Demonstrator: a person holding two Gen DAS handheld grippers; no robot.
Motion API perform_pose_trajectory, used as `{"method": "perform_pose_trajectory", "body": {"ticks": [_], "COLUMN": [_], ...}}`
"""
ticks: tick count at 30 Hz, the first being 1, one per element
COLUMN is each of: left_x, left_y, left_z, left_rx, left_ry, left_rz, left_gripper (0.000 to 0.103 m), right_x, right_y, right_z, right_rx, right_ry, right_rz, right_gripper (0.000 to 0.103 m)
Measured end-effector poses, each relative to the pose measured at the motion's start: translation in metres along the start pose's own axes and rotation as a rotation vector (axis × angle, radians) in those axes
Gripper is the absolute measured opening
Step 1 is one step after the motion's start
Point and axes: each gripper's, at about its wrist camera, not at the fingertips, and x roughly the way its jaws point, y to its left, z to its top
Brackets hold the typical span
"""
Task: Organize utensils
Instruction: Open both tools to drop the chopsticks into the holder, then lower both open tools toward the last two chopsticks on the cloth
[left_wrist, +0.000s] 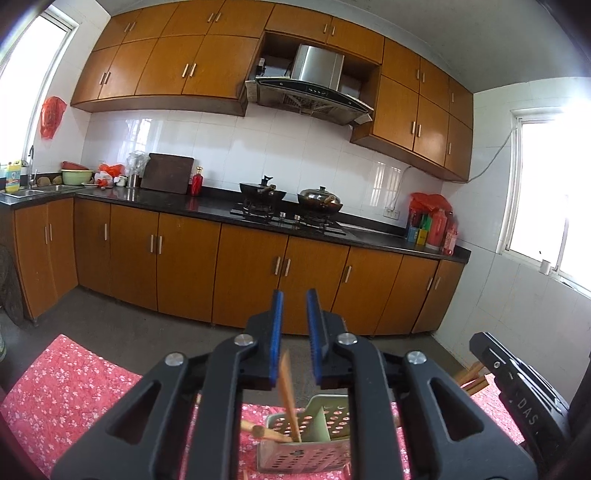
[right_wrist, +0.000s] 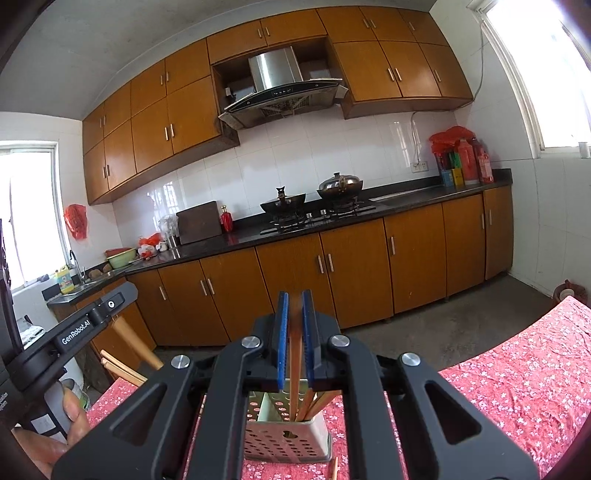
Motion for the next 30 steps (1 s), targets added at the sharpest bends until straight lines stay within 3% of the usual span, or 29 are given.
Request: {"method": "perform_pose_trajectory", "body": {"ticks": [8,13,24,30], "left_x": [-0.037,-0.069,-0.097,-0.098], "left_y": [0.013,0.032,0.084,0.086], "left_z": [0.003,-0.020,-0.146,-0.184], "left_rx": [-0.004,0.020,0.012,-0.008], "left_ry": [-0.009,0.044,0.372,0.478], "left_rz": [0.037,0.091,0.162,0.132], "left_gripper": [0.022,0.026,0.028,0.028], "right_x": [-0.026,-0.046,-0.049,-0.047], "right_y": [0.002,-0.007,-0.022,-0.020], "right_z": [0.005,-0.014,-0.150,-0.194], "right_rx": [-0.021,-0.017,-0.001,0.019], "right_ry": [-0.005,0.065,0.480,0.608], "right_rz": [-0.015,-0.032,-0.025,-0.016], "right_gripper": [0.009,0.009,0.009,0.009]}}
